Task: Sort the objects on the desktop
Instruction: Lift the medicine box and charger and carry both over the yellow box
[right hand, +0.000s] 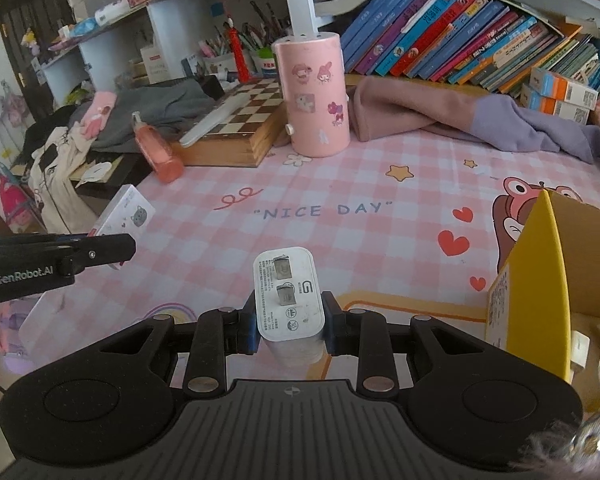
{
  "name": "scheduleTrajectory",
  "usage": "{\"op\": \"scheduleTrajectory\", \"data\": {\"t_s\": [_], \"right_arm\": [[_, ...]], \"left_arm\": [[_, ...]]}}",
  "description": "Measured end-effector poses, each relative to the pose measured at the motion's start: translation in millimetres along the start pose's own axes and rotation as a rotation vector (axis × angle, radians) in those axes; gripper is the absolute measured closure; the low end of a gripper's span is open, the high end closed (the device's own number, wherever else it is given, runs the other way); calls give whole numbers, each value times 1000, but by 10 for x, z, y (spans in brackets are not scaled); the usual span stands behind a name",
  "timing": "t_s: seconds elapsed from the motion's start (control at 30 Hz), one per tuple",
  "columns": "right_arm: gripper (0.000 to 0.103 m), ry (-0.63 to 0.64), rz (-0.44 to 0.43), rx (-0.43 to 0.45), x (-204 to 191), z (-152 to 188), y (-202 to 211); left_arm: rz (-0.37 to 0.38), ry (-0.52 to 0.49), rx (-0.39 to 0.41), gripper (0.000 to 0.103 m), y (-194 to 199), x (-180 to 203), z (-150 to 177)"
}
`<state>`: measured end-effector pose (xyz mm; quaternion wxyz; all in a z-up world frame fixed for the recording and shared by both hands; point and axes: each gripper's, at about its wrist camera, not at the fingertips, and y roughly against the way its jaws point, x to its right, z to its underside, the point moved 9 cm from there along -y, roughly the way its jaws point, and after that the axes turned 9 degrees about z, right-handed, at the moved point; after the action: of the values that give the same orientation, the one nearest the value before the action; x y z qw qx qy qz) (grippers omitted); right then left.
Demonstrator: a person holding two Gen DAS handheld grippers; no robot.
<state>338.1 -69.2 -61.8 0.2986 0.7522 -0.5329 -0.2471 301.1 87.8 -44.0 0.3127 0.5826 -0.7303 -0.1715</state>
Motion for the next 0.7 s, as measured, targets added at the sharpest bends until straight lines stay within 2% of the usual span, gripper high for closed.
{"op": "scheduleTrajectory", "data": {"t_s": [0.7], "right_arm": [[77,-1,6,26,-329,321,553]], "left_arm": [[58,14,37,90,731,45,374]]}}
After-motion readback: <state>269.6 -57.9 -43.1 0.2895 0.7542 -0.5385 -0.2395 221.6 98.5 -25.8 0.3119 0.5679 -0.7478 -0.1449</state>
